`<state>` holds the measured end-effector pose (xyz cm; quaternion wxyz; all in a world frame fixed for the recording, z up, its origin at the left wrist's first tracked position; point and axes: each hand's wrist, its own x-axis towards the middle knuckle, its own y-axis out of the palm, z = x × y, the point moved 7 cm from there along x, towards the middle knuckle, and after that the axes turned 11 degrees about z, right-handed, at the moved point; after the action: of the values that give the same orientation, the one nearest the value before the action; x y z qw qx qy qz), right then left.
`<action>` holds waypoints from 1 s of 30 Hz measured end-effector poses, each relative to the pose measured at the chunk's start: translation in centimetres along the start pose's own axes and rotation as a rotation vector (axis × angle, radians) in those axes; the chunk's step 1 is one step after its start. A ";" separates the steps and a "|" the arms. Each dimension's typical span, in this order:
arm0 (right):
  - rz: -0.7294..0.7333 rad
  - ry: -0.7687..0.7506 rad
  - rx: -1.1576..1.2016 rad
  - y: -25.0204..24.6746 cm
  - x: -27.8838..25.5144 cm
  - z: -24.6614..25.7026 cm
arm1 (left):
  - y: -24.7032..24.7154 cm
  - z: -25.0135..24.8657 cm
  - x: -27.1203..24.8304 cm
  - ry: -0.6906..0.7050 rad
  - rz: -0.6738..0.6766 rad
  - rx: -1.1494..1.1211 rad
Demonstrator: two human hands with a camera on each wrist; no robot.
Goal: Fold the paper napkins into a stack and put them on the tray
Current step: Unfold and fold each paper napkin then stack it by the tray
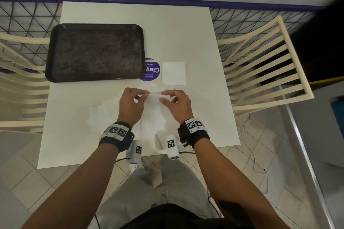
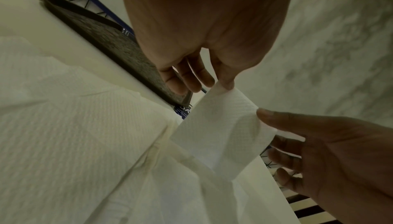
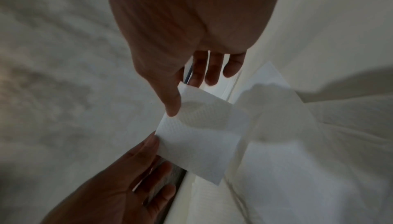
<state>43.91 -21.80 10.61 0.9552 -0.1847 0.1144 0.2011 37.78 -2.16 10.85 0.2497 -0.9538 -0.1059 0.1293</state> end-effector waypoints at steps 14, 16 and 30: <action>0.037 0.014 -0.352 0.2 0.7 1.7 | 0.1 -0.5 -0.8 0.061 0.004 -0.071; 0.021 0.055 -0.218 -0.7 0.7 0.8 | 0.0 -0.4 -0.8 0.030 -0.004 -0.090; 0.086 0.219 0.017 0.8 -0.8 0.2 | 0.4 0.5 -1.0 -0.092 -0.092 -0.073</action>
<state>42.83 -21.30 10.74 0.9290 -0.1924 0.2275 0.2196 36.70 -2.51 10.43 0.2153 -0.9494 -0.1658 0.1572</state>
